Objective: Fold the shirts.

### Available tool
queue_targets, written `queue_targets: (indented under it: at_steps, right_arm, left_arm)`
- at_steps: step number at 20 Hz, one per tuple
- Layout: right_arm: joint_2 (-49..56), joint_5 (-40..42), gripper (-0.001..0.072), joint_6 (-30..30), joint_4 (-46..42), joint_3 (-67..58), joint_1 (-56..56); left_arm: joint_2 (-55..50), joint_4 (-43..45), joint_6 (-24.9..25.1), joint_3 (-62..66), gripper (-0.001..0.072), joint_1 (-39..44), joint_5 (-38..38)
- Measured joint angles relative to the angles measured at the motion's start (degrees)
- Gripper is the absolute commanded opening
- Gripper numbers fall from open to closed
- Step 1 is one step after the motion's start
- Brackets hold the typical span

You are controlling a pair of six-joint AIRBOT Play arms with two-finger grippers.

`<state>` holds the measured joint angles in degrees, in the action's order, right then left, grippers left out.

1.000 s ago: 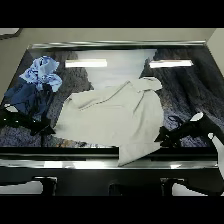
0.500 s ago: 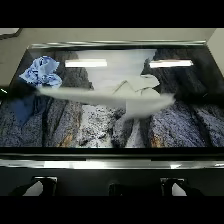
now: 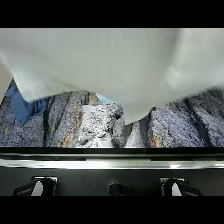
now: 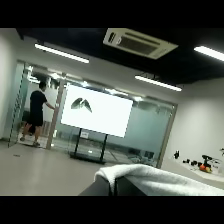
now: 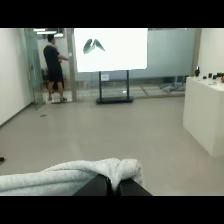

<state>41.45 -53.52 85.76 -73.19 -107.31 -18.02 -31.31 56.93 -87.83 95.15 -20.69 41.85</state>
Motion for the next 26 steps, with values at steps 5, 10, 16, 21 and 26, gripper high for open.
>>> queue_targets:
  at_steps: [5, 10, 16, 21, 26]
  right_arm:
    - [4.2, -9.4, 0.0055, 2.8, -1.7, -1.2, 0.1]
    - [23.4, -25.8, 0.0054, 3.1, 2.0, 0.5, 1.8]
    - [52.0, -21.1, 0.0054, 6.1, 0.4, 4.5, 11.3]
    - [62.9, -6.7, 0.0054, 10.5, 3.4, 4.9, 13.2]
    - [63.0, -15.3, 0.0055, 9.4, 3.1, 4.3, 11.1]
  left_arm:
    - [-5.5, 2.2, -1.6, 0.0, 0.0028, 0.0, 8.6]
    - [-23.2, 3.1, 2.4, -7.6, 0.0028, 2.4, 21.5]
    - [-51.2, 4.1, 6.0, -11.3, 0.0028, 5.6, 21.6]
    - [-65.0, 2.3, 6.8, -7.1, 0.0029, 6.3, 17.9]
    - [-67.6, 2.7, 10.5, -5.1, 0.0029, 5.5, 23.8]
